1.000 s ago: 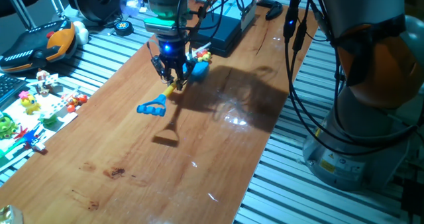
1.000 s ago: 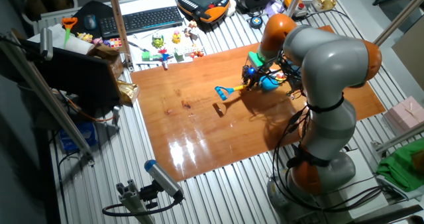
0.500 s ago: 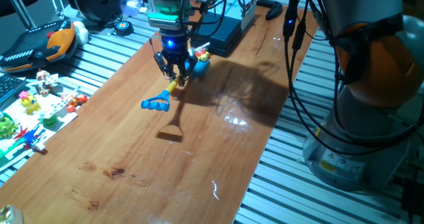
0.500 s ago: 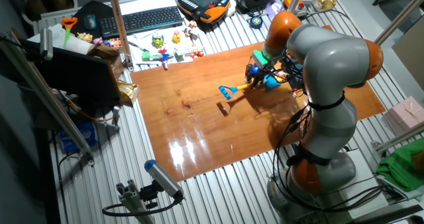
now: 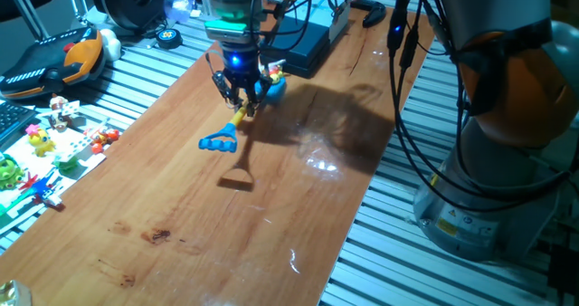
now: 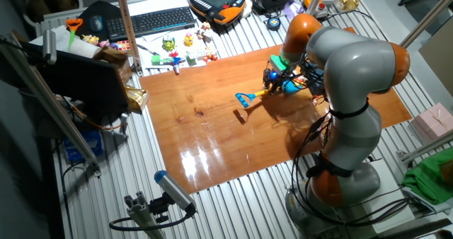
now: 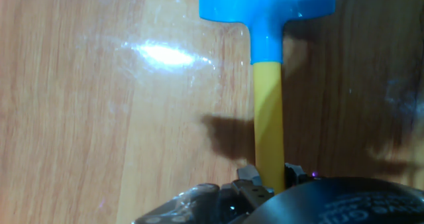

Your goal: Use a shovel to scoop up an object

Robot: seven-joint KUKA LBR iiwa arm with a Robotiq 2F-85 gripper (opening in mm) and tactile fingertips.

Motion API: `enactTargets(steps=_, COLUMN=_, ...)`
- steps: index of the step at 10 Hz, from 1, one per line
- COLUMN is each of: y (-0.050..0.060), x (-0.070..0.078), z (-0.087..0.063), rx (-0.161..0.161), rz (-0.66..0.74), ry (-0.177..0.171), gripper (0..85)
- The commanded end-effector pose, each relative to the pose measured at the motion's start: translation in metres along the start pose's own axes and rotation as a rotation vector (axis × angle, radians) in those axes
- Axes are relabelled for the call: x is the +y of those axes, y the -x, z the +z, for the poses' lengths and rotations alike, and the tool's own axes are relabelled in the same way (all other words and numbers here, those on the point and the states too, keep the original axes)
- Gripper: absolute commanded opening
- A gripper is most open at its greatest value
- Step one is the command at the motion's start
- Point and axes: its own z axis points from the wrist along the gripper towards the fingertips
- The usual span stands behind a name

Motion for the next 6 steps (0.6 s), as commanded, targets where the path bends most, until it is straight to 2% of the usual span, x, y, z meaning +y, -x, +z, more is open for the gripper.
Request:
enactTargets(steps=1, y=0.0016, x=-0.0008, z=0.0007, rx=-0.008, rz=-0.012, ry=0.001, gripper=0.7)
enactTargets(steps=3, y=0.0026, x=-0.001, z=0.001, rx=-0.03, rz=-0.027, ry=0.0, gripper=0.7)
enactTargets(steps=4, y=0.0014, x=-0.0002, z=0.0007, rx=-0.031, rz=-0.031, ry=0.003, gripper=0.7)
enactTargets(steps=6, y=-0.0061, x=0.0044, z=-0.0016, rx=-0.06, rz=-0.031, ry=-0.006, gripper=0.7)
